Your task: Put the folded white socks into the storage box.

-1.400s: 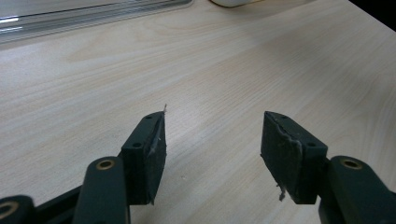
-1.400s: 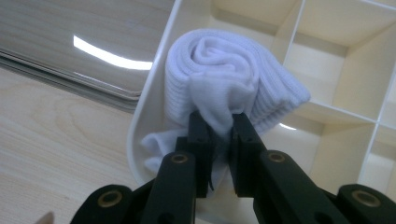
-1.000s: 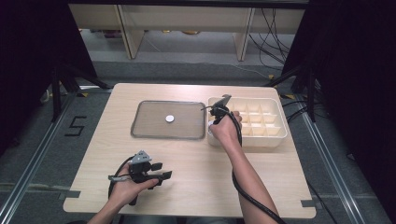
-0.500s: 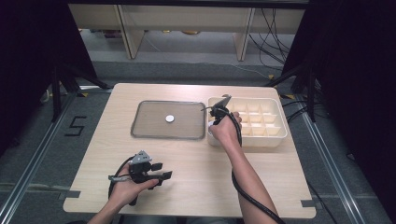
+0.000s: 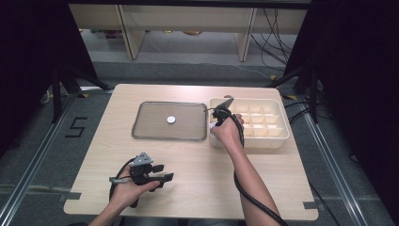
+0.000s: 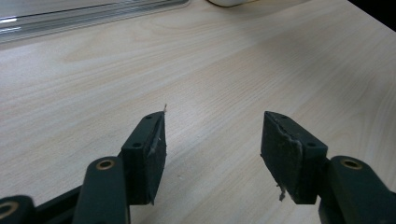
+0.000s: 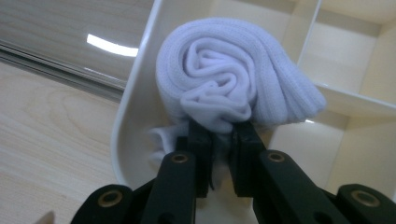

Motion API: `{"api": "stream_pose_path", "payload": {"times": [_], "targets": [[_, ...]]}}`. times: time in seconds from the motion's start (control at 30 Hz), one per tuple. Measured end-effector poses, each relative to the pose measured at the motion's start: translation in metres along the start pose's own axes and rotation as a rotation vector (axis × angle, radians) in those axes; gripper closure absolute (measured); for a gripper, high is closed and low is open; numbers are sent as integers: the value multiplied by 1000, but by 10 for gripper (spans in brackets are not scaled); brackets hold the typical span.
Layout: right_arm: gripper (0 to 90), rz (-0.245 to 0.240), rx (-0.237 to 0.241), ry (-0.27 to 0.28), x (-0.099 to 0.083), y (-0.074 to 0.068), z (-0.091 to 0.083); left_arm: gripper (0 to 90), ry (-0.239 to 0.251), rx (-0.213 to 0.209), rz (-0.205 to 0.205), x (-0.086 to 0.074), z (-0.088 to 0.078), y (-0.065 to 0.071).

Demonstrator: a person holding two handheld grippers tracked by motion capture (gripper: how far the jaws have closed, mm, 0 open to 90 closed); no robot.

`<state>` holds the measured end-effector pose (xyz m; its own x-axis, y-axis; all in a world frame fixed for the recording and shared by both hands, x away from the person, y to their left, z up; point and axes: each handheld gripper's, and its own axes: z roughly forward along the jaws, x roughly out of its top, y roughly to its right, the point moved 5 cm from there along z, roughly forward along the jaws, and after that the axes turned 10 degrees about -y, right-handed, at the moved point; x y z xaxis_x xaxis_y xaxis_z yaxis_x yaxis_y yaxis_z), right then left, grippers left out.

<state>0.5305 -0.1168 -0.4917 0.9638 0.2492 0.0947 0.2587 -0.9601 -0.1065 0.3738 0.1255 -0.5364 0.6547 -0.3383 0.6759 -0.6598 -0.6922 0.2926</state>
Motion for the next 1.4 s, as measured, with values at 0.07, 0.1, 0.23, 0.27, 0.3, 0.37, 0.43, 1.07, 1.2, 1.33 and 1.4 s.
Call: {"api": "stream_pose_path", "payload": {"times": [0.07, 0.1, 0.23, 0.27, 0.3, 0.37, 0.43, 1.07, 1.2, 1.33, 1.4], "targets": [[806, 15, 18, 7, 1, 2, -1, 399, 6, 0, -5, 0, 0, 0], [802, 23, 31, 4, 0, 2, -2, 399, 7, 2, -9, 0, 0, 0], [759, 4, 38, 33, -1, 5, -6, 399, -2, -1, -6, 0, 0, -1], [739, -16, 38, 53, 0, 7, -7, 399, -3, -2, -5, 0, 0, -1], [715, 27, 34, 33, -3, 7, -10, 399, -2, 2, -5, 0, 0, -1], [673, -6, 44, 77, -2, 9, -13, 399, -2, -3, 0, 0, 0, 0], [639, 9, 60, 90, -3, 9, -20, 399, -5, 9, -1, 0, 0, 0], [631, -44, 15, 184, 12, 7, -27, 399, 0, -4, -4, 0, 1, 0], [723, -76, -7, 175, 11, 8, -24, 399, 0, -3, -5, 0, 1, 0], [769, -64, -25, 165, 10, 6, -22, 399, 0, -6, -2, 0, 2, 1], [777, -53, -37, 153, 8, 4, -22, 399, 1, -6, -3, 0, 2, 1]]}}
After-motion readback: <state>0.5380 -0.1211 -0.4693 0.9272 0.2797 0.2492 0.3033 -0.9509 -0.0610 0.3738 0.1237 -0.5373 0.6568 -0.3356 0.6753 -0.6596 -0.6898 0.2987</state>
